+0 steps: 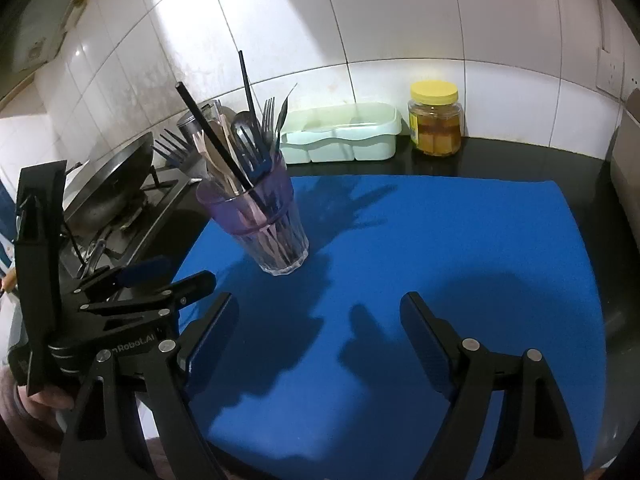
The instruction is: Organize utensils
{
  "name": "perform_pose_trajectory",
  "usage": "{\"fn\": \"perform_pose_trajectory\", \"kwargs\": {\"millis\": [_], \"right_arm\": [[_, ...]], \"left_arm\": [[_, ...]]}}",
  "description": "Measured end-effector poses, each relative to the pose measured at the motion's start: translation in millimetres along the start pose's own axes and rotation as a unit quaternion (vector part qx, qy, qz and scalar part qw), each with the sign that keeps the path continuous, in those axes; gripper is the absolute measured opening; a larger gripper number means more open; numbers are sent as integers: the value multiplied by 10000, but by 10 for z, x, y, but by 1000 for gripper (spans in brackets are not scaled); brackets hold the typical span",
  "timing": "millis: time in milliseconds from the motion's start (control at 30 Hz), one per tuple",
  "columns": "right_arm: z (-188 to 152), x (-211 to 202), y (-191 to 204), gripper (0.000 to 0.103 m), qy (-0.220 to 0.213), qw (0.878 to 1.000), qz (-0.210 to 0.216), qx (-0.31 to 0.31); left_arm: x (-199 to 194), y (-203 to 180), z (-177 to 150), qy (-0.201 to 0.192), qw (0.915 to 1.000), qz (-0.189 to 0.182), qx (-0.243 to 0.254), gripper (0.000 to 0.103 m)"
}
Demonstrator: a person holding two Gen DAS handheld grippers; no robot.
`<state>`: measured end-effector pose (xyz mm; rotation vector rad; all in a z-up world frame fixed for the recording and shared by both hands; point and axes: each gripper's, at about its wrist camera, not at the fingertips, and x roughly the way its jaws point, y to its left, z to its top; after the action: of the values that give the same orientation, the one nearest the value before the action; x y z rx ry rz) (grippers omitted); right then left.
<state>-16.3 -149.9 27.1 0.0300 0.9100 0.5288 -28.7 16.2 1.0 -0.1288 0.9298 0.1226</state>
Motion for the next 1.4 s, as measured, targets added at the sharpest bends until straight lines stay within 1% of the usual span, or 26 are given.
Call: {"fn": "perform_pose_trajectory", "kwargs": {"millis": [533, 1400], "right_arm": [[16, 149, -46, 85, 192, 9997, -11, 126], [5, 179, -51, 85, 254, 9996, -5, 139]], "left_arm": [[92, -30, 18, 126, 9999, -27, 95, 74], [104, -39, -4, 156, 9998, -55, 83, 74]]}}
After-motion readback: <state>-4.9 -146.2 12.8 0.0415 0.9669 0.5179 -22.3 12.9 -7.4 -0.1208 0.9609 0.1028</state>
